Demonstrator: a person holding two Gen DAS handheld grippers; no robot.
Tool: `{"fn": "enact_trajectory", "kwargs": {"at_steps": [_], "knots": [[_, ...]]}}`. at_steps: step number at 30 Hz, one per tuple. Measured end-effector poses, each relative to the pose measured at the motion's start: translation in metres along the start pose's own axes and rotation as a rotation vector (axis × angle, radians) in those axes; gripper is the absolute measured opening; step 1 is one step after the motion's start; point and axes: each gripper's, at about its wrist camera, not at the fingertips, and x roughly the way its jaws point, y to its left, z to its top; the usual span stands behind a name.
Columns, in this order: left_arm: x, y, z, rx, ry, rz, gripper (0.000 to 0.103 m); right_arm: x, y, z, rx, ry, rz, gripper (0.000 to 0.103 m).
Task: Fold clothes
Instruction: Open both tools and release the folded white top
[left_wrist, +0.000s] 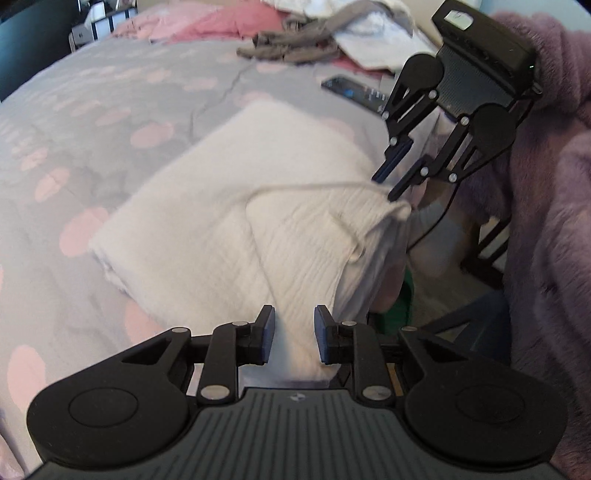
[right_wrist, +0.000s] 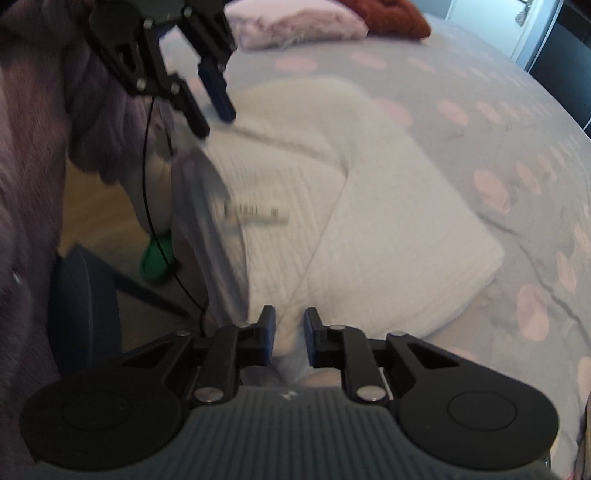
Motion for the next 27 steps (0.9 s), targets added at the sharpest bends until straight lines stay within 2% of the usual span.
{"fn": "enact_trajectory", "kwargs": {"at_steps": [5, 8, 11, 14, 16, 17, 21, 24, 27], "knots": [[0.018, 0.005, -0.006, -0.006, 0.005, -0.019, 0.020, 0.013, -0.002, -0.003, -0.012, 0.032, 0.001, 0.020], [0.015, 0.009, -0.004, -0.038, 0.005, -0.039, 0.020, 0.011, -0.004, -0.004, 0.004, 0.032, 0.006, 0.020], [0.007, 0.005, -0.002, -0.025, -0.001, -0.053, 0.020, 0.006, -0.002, -0.004, 0.006, 0.032, 0.001, 0.021], [-0.003, -0.001, 0.000, -0.018, -0.036, -0.088, 0.021, -0.004, -0.006, -0.005, 0.039, 0.009, 0.010, 0.023], [-0.013, -0.004, 0.002, -0.017, -0.072, -0.096, 0.024, -0.014, -0.011, -0.005, 0.064, -0.020, 0.007, 0.031], [-0.018, -0.003, 0.004, -0.026, -0.097, -0.097, 0.024, -0.019, -0.013, -0.004, 0.077, -0.040, 0.003, 0.031], [-0.039, 0.010, 0.016, -0.130, -0.227, -0.080, 0.029, -0.037, -0.024, 0.006, 0.160, -0.137, -0.020, 0.031], [-0.047, 0.028, 0.022, -0.248, -0.303, 0.001, 0.035, -0.039, -0.035, 0.015, 0.251, -0.188, -0.064, 0.031], [-0.048, 0.050, 0.024, -0.386, -0.343, 0.086, 0.036, -0.037, -0.046, 0.021, 0.350, -0.203, -0.128, 0.030]]}}
